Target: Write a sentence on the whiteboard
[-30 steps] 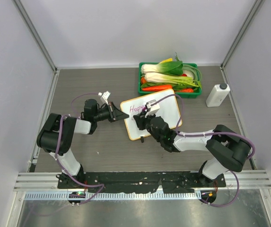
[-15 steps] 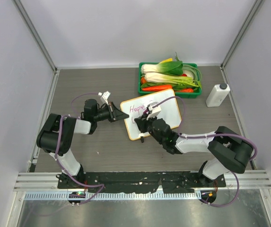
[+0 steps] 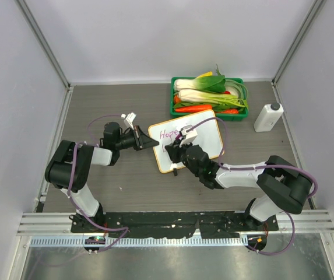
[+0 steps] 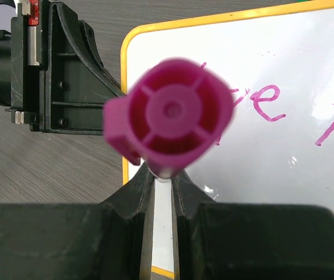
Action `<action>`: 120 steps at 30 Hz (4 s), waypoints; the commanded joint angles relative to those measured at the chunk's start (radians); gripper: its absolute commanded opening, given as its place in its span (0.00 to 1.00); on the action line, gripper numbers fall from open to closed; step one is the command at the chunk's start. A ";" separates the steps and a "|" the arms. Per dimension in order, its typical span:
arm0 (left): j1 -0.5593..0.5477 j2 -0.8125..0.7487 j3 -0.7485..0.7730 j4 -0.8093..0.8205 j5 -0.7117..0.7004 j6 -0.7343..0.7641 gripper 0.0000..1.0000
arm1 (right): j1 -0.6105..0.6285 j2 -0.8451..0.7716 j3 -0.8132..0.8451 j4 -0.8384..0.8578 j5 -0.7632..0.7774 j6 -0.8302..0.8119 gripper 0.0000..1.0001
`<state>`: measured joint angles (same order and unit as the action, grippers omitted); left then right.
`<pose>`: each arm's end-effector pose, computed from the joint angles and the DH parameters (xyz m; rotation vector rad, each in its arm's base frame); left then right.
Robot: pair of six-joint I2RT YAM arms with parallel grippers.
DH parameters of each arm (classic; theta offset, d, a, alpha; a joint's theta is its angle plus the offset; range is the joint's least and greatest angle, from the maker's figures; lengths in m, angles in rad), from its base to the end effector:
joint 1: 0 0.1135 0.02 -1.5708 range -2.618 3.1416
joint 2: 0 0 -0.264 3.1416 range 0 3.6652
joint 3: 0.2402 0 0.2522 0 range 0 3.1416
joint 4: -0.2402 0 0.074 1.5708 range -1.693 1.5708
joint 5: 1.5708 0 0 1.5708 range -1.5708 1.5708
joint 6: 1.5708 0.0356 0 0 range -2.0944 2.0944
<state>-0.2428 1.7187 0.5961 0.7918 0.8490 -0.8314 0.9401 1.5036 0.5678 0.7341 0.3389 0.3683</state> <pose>0.2958 -0.1008 0.1482 0.0372 2.0856 -1.4960 0.1872 0.2363 0.1937 -0.2649 1.7871 0.6458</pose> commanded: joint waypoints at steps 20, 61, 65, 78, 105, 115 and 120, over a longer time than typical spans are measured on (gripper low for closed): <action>0.004 0.018 -0.027 -0.155 -0.105 0.069 0.00 | -0.020 -0.003 0.073 -0.087 0.091 -0.046 0.01; 0.002 0.015 -0.024 -0.161 -0.108 0.075 0.00 | -0.023 -0.151 0.043 -0.093 0.070 0.011 0.01; 0.002 0.016 -0.024 -0.163 -0.108 0.077 0.00 | -0.041 -0.108 0.081 -0.127 0.080 0.014 0.02; 0.002 0.015 -0.024 -0.167 -0.110 0.081 0.00 | -0.057 -0.074 0.067 -0.136 0.049 0.031 0.02; 0.000 0.019 -0.019 -0.169 -0.108 0.081 0.00 | -0.055 -0.043 0.075 -0.154 -0.032 0.032 0.02; 0.000 0.019 -0.019 -0.170 -0.108 0.081 0.00 | -0.055 -0.068 0.027 -0.173 -0.017 0.046 0.01; -0.001 0.021 -0.019 -0.170 -0.108 0.081 0.00 | -0.055 -0.086 0.020 -0.182 0.000 0.041 0.01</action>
<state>-0.2466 1.7134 0.5980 0.7792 0.8455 -0.8249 0.8845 1.4479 0.6033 0.5713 0.3046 0.4156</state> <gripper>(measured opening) 0.102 0.170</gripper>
